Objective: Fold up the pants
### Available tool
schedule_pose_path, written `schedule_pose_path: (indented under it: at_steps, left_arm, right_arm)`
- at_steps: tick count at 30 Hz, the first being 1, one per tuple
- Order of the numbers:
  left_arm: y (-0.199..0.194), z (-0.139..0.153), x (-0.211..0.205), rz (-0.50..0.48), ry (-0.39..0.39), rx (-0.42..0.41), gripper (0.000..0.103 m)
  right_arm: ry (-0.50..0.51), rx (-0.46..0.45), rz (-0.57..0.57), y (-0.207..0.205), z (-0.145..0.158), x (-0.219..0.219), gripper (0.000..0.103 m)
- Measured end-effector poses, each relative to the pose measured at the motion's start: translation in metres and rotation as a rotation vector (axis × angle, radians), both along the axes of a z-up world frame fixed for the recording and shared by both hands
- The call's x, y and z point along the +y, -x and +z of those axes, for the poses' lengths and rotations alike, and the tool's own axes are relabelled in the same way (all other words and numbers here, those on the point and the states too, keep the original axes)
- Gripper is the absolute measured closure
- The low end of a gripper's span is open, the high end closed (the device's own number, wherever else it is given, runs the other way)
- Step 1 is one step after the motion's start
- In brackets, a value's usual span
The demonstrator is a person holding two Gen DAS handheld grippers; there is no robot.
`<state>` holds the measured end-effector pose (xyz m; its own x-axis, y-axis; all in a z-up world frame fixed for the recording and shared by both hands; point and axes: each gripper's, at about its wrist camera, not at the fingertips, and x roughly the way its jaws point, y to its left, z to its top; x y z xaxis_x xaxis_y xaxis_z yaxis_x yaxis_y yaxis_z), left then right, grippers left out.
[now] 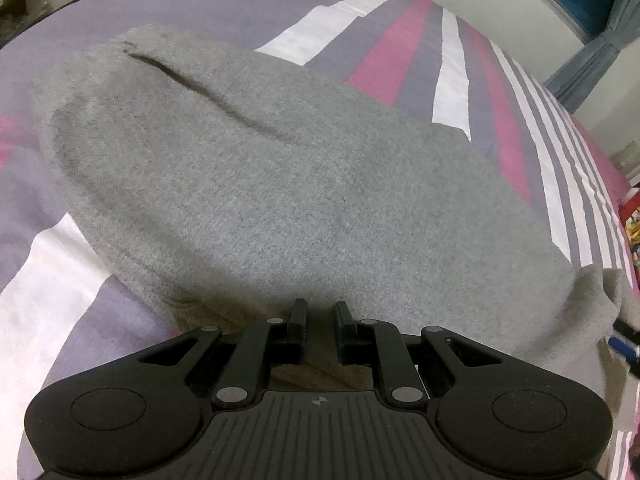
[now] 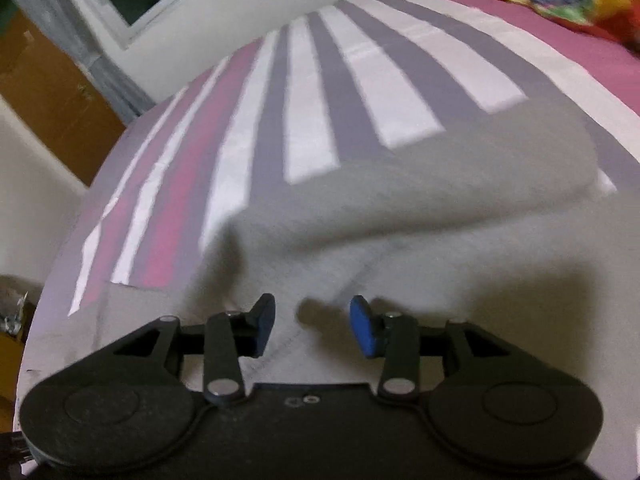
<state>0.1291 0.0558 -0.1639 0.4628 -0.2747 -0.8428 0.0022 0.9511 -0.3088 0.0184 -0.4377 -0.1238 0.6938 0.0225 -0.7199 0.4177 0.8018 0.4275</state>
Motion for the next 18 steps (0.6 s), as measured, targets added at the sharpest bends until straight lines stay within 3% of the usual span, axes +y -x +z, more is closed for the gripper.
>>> schedule_pose_path:
  at_steps: [8,10,14,18]
  left_arm:
    - [0.001,0.0,0.0,0.006,0.0,-0.001,0.089]
    - [0.001,0.001,-0.001,0.009,-0.003,0.0,0.089]
    - [0.0,0.001,-0.001,-0.003,-0.009,0.0,0.089]
    - [0.0,0.001,-0.002,-0.005,-0.008,-0.004,0.089]
  right_arm:
    - [-0.203,-0.072,-0.08,-0.025,-0.025,-0.012,0.069]
    - [-0.153,-0.053,-0.097,-0.027,-0.022,-0.007,0.097]
    - [-0.092,-0.087,-0.107,0.004,-0.003,0.001,0.097]
    - [-0.021,-0.211,-0.11,0.051,0.033,0.012,0.098]
